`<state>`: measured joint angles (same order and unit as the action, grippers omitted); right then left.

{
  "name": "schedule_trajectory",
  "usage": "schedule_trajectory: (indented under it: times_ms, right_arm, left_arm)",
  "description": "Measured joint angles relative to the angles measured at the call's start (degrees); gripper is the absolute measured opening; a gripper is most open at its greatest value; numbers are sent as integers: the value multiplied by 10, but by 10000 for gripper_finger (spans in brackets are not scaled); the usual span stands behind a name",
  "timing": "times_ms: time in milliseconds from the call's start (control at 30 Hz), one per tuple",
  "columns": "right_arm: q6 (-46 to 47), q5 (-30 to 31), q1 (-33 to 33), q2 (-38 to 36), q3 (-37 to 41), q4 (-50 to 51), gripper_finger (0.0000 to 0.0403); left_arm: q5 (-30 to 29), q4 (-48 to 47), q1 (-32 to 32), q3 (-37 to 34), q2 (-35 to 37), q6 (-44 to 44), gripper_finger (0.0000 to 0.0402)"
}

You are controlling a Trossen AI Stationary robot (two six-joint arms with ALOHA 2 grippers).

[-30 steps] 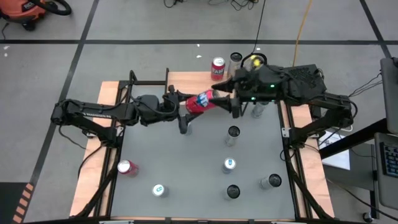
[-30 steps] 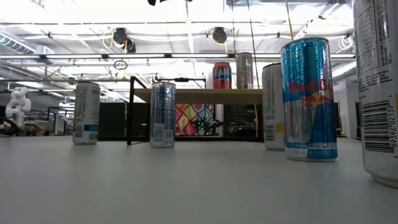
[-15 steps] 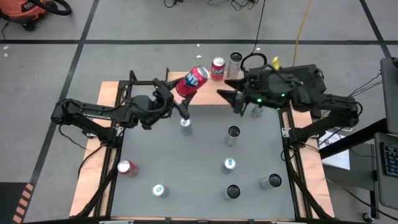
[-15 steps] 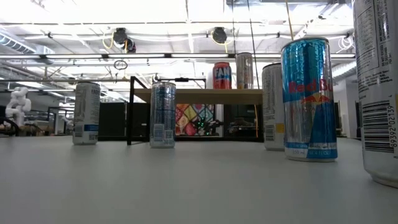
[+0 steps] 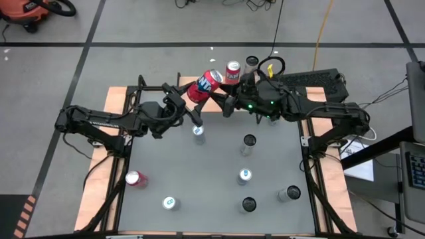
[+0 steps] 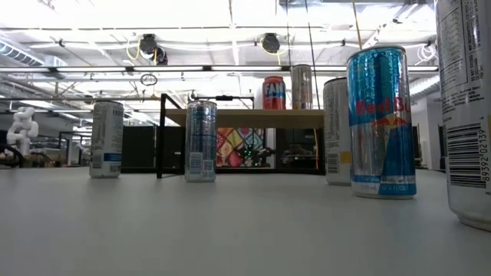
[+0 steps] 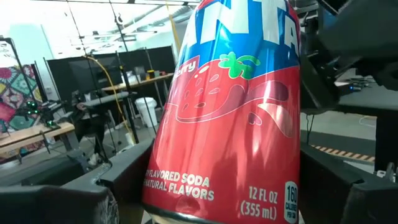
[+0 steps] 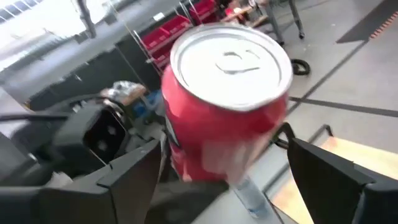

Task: Place canned beverage on shelf
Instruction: Put the right orange soda can on the shelf aligned with the other orange soda can

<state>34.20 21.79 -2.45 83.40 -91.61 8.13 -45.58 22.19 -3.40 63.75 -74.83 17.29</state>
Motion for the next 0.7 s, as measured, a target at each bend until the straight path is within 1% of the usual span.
schedule_trajectory:
  times_ms: [100, 300, 533, 600, 700]
  right_arm:
    - [0, -24, -15, 5, 0, -37, 318]
    - [2, -59, -43, 10, 0, -77, 318]
    - [6, -83, -56, 16, 0, -91, 317]
    - [6, -81, -56, 18, 0, -92, 309]
    - [0, -81, -58, 23, 0, -94, 287]
  left_arm:
    - [0, 2, 0, 0, 0, 0, 304]
    - [-1, 2, 1, 0, -4, -2, 304]
    - [-14, 2, 9, 0, -7, -2, 304]
    - [-14, 2, 11, 0, -7, -1, 304]
    - [-16, 2, 12, 0, -7, -1, 304]
